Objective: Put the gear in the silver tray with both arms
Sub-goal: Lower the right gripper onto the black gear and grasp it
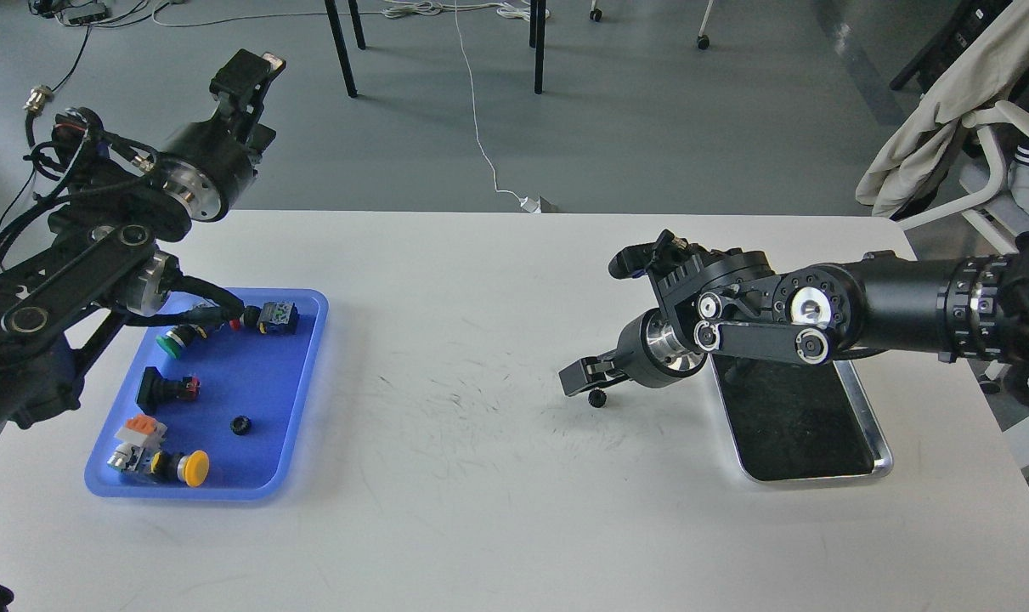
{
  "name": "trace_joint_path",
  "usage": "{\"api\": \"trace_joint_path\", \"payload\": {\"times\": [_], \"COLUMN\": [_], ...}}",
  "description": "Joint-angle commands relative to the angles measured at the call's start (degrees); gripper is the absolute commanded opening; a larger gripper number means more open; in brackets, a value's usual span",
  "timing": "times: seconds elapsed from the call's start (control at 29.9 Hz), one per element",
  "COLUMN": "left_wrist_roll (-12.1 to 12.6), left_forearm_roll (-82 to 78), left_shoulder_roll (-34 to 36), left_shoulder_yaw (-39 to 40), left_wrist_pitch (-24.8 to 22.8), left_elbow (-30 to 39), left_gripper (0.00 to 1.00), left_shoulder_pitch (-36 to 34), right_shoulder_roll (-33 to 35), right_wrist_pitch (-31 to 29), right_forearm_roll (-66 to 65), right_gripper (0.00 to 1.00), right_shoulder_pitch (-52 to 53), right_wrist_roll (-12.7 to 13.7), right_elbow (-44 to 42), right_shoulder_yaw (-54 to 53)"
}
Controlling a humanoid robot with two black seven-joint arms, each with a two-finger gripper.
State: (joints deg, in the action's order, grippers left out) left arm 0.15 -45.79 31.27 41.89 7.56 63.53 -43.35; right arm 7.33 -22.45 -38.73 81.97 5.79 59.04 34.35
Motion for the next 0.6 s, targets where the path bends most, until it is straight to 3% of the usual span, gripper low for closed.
{"api": "trace_joint_path", "payload": {"times": [0.0,0.3,0.57], "left_wrist_roll": [-0.1,-0.2,-0.2], "left_forearm_roll": [0.0,0.0,0.0], "left_shoulder_roll": [0.0,0.2,0.7], "left_shoulder_yaw": [1.1,2.1,2.1], "left_wrist_pitch": [0.0,0.0,-0.1], "left_elbow": [0.0,0.0,0.0], "left_gripper": [0.98,0.98,0.98], "left_shoulder_pitch": [0.3,1.1,1.1], "right_shoulder_roll": [-2.0,-4.2,-5.4], "right_wrist_pitch": [-1.1,-2.9,-3.0], "right_forearm_roll": [0.1,-0.1,-0.1], "right_gripper": [0.83,0.82,0.67], "right_shoulder_pitch": [0.6,1.2,1.6], "right_wrist_roll": [0.0,0.0,0.0], "right_elbow": [-1.1,-1.9,-2.8], "right_shoulder_yaw": [1.4,3.4,4.1]}}
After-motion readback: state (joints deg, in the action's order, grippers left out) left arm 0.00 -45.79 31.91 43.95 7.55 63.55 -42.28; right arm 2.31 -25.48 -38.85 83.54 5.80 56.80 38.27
